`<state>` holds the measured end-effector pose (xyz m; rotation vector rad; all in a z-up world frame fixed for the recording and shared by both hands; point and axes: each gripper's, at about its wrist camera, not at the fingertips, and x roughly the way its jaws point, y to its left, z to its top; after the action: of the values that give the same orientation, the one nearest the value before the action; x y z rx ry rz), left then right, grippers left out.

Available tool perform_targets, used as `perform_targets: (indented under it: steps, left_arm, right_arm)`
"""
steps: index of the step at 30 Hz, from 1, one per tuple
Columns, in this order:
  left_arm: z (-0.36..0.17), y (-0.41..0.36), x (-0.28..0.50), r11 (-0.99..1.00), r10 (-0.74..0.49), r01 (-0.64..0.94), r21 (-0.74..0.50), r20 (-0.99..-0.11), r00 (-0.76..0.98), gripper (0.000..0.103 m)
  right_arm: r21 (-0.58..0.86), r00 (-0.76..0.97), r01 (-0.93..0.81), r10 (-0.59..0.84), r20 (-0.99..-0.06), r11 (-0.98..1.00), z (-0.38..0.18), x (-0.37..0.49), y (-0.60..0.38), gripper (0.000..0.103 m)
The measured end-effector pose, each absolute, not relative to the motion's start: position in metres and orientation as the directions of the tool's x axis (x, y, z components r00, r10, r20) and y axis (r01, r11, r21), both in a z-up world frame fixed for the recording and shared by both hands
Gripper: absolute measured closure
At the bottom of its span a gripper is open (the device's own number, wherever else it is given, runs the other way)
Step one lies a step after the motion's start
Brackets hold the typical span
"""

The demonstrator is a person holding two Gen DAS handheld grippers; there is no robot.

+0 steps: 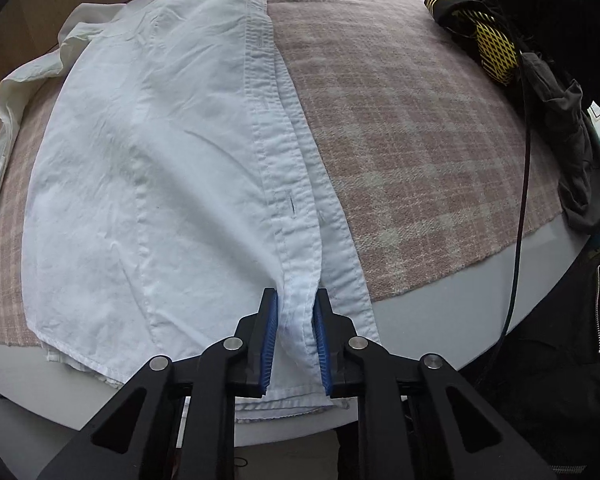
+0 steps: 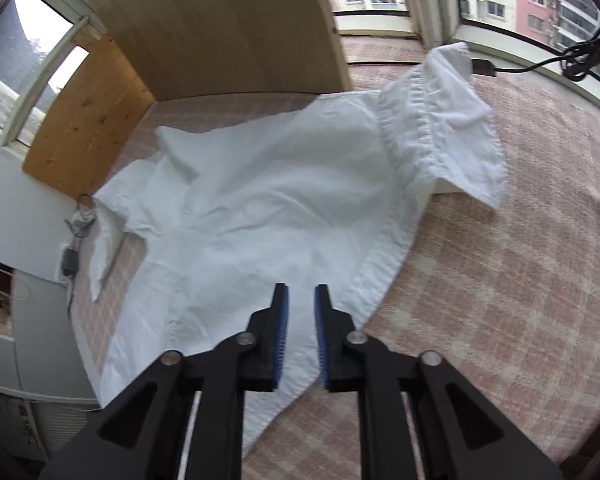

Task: Fold clothes

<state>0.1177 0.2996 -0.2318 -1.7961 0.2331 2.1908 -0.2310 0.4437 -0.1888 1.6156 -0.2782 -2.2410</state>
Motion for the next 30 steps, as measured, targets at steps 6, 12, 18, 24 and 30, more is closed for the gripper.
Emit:
perform_targets:
  steps: [6, 12, 18, 24, 30]
  left_arm:
    - [-0.234, 0.299, 0.120, -0.942, 0.117, -0.331, -0.056, -0.979, -0.169, 0.088]
    - [-0.236, 0.295, 0.124, -0.943, 0.119, -0.328, -0.059, -0.979, -0.167, 0.091]
    - [-0.226, 0.281, 0.132, -0.948, 0.160, -0.303, -0.099, -0.970, -0.183, 0.098]
    - [-0.220, 0.269, 0.139, -0.955, 0.170, -0.276, -0.111, -0.965, -0.201, 0.099]
    - [-0.217, 0.278, 0.122, -0.953, 0.155, -0.288, -0.099, -0.971, -0.180, 0.099]
  right_arm:
    - [0.383, -0.262, 0.058, -0.385, -0.885, -0.922, -0.219, -0.255, 0.478, 0.054]
    - [0.483, -0.279, 0.120, -0.497, -0.822, -0.867, -0.227, -0.263, 0.473, 0.073]
    - [0.608, -0.341, 0.120, -0.608, -0.717, -0.784, -0.199, -0.262, 0.485, 0.100]
    - [0.496, -0.346, 0.144, -0.513, -0.785, -0.856, -0.175, -0.275, 0.472, 0.096]
    - [0.437, -0.314, 0.026, -0.423, -0.850, -0.899, -0.209, -0.287, 0.502, 0.061]
